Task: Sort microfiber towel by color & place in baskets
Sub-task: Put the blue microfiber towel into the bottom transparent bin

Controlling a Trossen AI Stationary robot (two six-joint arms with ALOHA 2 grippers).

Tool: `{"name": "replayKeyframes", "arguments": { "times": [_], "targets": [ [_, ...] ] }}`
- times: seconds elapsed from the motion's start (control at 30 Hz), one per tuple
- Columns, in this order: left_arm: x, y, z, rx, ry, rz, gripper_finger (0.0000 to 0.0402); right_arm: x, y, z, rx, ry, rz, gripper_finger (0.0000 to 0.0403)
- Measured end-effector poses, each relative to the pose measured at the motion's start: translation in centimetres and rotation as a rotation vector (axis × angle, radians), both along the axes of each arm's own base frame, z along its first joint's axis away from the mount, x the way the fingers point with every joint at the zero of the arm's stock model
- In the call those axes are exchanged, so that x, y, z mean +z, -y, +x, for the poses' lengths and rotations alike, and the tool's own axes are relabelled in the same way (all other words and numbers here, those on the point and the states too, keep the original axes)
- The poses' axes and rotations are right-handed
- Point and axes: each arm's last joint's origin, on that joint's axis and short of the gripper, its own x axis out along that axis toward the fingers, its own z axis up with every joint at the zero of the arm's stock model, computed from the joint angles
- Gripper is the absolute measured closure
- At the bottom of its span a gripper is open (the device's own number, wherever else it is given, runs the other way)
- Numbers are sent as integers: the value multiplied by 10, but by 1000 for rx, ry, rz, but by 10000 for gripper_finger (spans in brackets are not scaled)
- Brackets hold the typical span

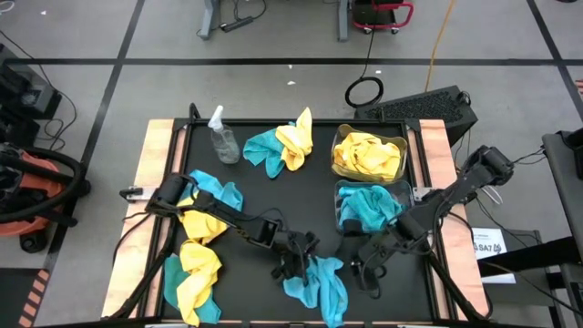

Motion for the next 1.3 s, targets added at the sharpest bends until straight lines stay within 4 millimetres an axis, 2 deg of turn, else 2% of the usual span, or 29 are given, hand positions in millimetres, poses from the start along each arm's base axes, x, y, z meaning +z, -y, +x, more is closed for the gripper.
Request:
{"name": "replayKeyframes", "arguments": {
  "times": [0.1,0.17,0.27,0.43,0.47,0.6,0.77,0.97,1.3],
  "targets": [
    [-4,-3,0,6,-27,7,129,-9,-5,4,6,-20,-13,193],
    [-10,-3,0,-2,-46,4,157,-13,-7,6,5,-22,-12,193],
    [-16,-3,-1,-13,-82,5,224,-13,-9,9,3,-8,-3,193],
    [-19,-2,-2,-60,-88,4,368,-13,-9,9,3,0,-3,193],
    [-19,-2,-2,-70,-84,11,382,-13,-9,9,4,1,-4,193],
    [-15,-3,-3,-53,-65,44,390,-13,-9,10,2,3,-1,193],
    [4,-18,-5,41,-44,148,395,-13,-9,10,-11,-4,13,193],
    [54,-36,-13,158,28,217,397,-9,-4,6,-46,6,-34,193],
    [135,-65,-35,328,221,232,397,13,14,-4,-212,176,-280,193]
  ]
}}
